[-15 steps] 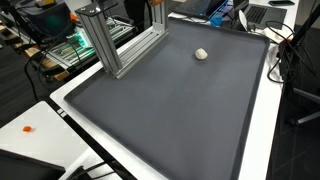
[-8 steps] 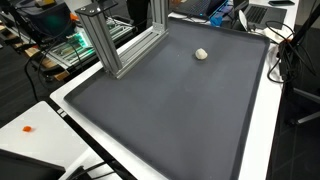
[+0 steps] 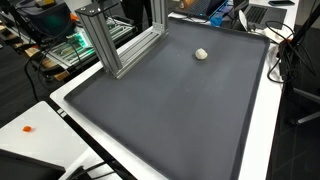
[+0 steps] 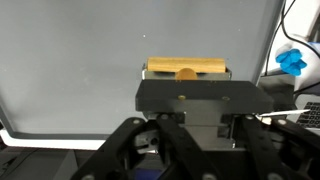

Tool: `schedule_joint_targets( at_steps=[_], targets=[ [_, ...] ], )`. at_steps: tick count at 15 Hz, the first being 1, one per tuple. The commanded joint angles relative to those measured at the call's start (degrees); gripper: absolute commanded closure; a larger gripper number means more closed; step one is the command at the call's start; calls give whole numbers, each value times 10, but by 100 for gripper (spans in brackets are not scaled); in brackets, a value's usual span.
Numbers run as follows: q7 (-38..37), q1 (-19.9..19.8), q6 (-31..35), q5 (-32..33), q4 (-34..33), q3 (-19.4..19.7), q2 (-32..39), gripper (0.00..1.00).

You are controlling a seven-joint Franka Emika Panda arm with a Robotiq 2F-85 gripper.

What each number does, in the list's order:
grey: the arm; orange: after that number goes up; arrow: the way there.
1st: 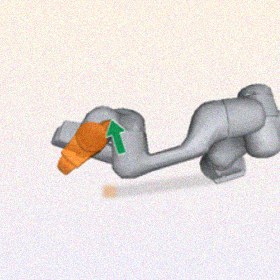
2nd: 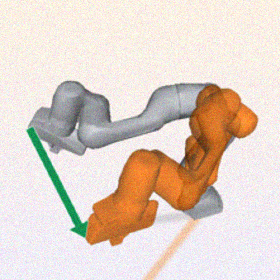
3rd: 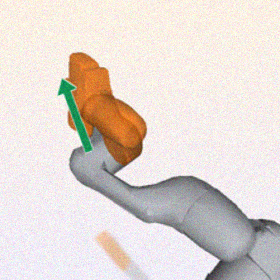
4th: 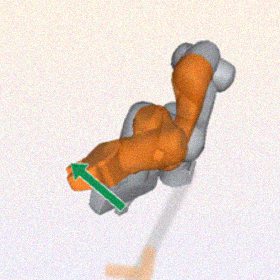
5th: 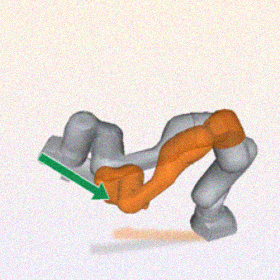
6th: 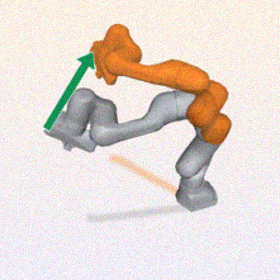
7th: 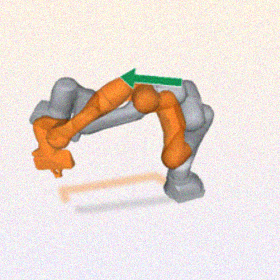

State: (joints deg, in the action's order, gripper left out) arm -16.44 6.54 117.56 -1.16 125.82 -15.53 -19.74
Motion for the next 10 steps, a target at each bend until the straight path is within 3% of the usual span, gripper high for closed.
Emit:
schedule_joint_targets(
  at_steps=[1,3,4,10],
  targets=[
    [-3,8,-1,3,-1,7,1,53],
    [-3,8,-1,3,-1,7,1,53],
    [-11,6,9,3,-4,6,8,78],
    [-55,0,115,41,-22,-9,84,78]
  ],
)
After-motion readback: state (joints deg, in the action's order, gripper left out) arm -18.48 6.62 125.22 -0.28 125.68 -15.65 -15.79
